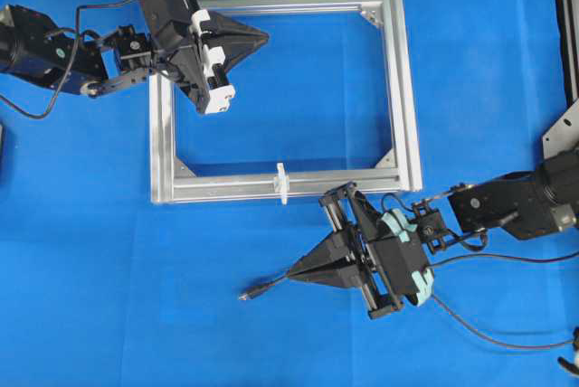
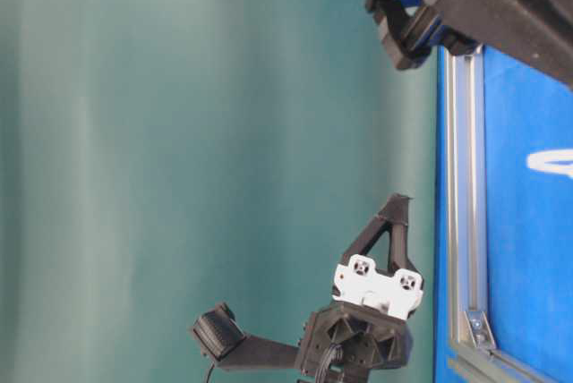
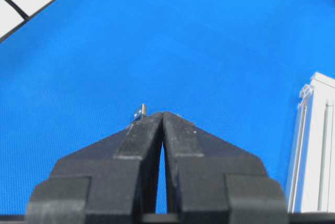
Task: Insert the wire through the string loop located in the center.
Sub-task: 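Open the right gripper and move it toward the black USB cable plug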
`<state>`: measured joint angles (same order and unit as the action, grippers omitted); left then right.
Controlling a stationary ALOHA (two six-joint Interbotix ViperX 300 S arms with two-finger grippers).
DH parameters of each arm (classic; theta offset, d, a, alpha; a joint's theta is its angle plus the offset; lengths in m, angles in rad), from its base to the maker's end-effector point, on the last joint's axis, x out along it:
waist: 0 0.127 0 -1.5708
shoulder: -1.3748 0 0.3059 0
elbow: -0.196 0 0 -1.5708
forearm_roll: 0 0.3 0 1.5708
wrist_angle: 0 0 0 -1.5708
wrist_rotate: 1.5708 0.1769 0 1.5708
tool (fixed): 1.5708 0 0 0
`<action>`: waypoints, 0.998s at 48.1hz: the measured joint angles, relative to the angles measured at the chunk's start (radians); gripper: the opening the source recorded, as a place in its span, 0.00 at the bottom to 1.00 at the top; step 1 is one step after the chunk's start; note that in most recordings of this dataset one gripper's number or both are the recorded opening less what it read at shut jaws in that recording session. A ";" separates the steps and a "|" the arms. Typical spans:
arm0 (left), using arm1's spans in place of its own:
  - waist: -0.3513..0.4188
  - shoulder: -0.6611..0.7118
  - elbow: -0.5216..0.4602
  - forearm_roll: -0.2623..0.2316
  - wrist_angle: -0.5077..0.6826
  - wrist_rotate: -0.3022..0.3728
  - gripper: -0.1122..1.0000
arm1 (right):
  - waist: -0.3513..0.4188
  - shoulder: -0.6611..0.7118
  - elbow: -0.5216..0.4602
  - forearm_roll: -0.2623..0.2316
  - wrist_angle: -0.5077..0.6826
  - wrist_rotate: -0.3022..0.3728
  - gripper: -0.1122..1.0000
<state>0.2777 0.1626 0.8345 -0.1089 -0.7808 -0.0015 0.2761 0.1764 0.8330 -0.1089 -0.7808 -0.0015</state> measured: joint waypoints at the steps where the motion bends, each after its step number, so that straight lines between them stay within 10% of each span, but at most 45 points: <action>1: 0.000 0.000 0.002 -0.002 0.000 0.000 0.10 | 0.002 -0.003 0.002 0.000 0.000 0.000 0.10; 30: -0.003 -0.018 -0.003 0.011 0.063 0.002 0.10 | 0.021 -0.046 -0.011 -0.038 0.063 0.049 0.09; 48: -0.003 -0.018 -0.002 0.012 0.063 0.002 0.10 | 0.020 -0.044 -0.021 -0.034 0.075 0.058 0.90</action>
<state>0.2746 0.1442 0.8330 -0.0966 -0.7179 0.0000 0.2961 0.1319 0.8115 -0.1427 -0.7056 0.0568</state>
